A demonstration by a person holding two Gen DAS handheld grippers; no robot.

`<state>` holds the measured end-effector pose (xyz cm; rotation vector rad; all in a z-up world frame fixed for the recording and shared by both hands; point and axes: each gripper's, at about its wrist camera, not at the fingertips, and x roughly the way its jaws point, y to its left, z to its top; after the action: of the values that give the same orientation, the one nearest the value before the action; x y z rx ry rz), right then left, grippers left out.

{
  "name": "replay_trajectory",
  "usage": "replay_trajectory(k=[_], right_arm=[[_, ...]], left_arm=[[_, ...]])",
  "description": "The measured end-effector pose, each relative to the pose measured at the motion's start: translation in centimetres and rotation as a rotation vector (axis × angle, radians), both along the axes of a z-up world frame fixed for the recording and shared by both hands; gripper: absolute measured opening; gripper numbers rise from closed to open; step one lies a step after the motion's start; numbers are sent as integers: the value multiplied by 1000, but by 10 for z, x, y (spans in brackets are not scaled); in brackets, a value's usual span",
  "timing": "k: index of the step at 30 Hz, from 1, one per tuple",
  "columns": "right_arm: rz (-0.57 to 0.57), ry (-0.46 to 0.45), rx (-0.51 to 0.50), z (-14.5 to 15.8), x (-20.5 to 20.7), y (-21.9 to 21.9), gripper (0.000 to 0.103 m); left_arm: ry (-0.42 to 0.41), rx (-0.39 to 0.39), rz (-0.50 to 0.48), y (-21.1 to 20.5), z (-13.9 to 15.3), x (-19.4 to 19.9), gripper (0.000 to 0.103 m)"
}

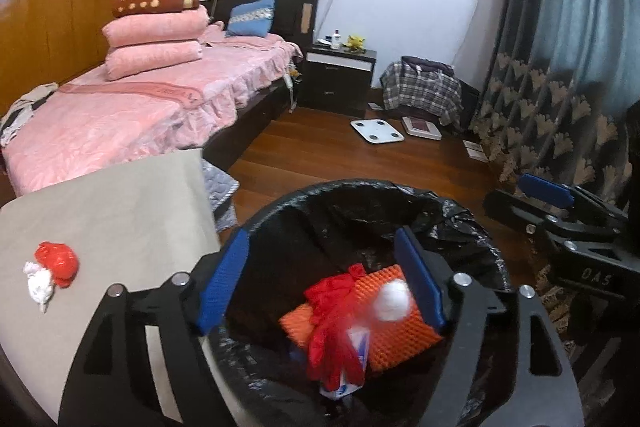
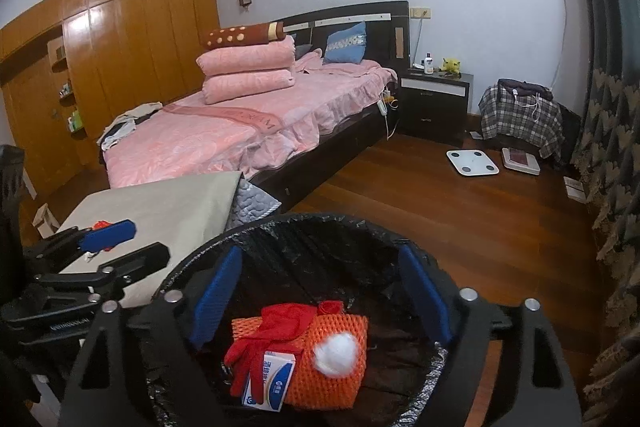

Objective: Collect trash
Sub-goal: 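Open both tools to drop the glove and bag into the bin, then move both tools back toward the white tissue and red bag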

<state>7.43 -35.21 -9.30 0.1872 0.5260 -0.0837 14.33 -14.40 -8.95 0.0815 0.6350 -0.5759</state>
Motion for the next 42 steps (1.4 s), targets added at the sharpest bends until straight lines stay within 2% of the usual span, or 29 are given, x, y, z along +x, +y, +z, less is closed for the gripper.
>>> replay_trajectory(k=[2, 7, 12, 20, 32, 42], right_arm=[[0, -16, 4, 4, -2, 2, 97], [29, -38, 21, 16, -3, 18, 97], [79, -55, 12, 25, 3, 43, 97], [151, -53, 6, 29, 21, 89, 97], [258, -35, 3, 16, 68, 166, 97], [309, 19, -13, -11, 135, 232, 97]], left_arm=[[-21, -3, 28, 13, 6, -4, 82], [-47, -21, 96, 45, 21, -11, 90], [-73, -33, 179, 83, 35, -16, 91], [-91, -26, 286, 135, 42, -19, 91], [-103, 21, 447, 217, 32, -7, 91], [-40, 65, 561, 280, -2, 43, 91]])
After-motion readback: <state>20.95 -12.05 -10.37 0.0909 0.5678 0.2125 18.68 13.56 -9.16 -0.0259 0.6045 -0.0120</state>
